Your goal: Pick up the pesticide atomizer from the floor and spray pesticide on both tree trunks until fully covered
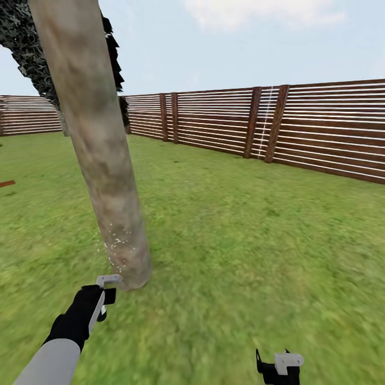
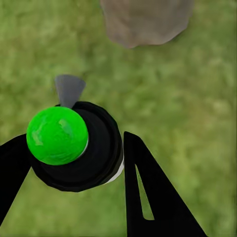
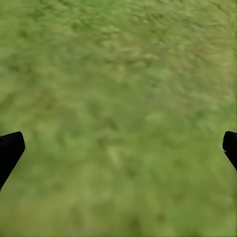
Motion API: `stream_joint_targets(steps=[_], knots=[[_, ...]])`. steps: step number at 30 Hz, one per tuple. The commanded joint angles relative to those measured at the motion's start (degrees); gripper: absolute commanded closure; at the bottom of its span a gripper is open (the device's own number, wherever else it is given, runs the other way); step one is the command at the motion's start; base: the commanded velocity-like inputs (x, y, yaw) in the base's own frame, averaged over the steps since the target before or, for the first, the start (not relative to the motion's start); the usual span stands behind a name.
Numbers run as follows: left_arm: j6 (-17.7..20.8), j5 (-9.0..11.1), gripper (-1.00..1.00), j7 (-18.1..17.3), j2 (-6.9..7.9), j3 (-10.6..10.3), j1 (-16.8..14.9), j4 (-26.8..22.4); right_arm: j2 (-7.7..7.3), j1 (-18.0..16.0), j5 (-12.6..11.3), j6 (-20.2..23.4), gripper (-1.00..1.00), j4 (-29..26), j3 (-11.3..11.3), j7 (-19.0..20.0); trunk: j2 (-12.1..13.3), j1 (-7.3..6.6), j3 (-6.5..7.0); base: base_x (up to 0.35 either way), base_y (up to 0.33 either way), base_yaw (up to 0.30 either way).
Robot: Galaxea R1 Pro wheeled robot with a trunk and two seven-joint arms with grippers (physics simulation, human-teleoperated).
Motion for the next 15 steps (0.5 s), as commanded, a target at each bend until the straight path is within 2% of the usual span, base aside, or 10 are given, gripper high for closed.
stream_joint_targets(steps=[1,8,10,11,13,15], knots=[[0.00,-0.01,1.00,0.01,-0.01,0.00,0.00,0.00,0.02,0.00,0.00,0.00,-1.00,0.00,0.00,-0.01,0.00,0.00,0.00,0.175,-0.228,0.272],[-0.90,0.04,1.00,-0.02,-0.09,0.06,0.00,0.00,0.00,0.00,0.00,0.00,-1.00,0.00,0.00,0.00,0.00,0.00,0.00,0.144,-0.247,0.269],[-1.24,-0.15,1.00,-0.04,0.16,-0.04,0.02,-0.04,0.04,0.00,0.00,0.00,-1.00,0.00,0.00,-0.02,0.00,0.00,0.00,0.138,-0.250,0.106],[-1.39,-0.25,1.00,-0.19,1.16,0.26,0.16,-0.03,0.05,0.00,0.00,0.00,-1.00,0.00,0.00,-0.02,0.00,0.00,0.00,0.138,-0.250,0.019],[-1.46,-0.12,1.00,-0.24,2.18,0.12,0.75,-0.01,0.03,0.00,0.00,0.00,-1.00,0.00,0.00,-0.01,0.00,0.00,0.00,0.136,-0.250,0.007],[-3.37,0.08,1.00,-0.25,1.49,-0.02,1.29,0.13,-0.02,0.00,0.00,0.00,-1.00,0.07,0.00,0.01,0.00,0.00,0.00,0.134,-0.251,0.001]])
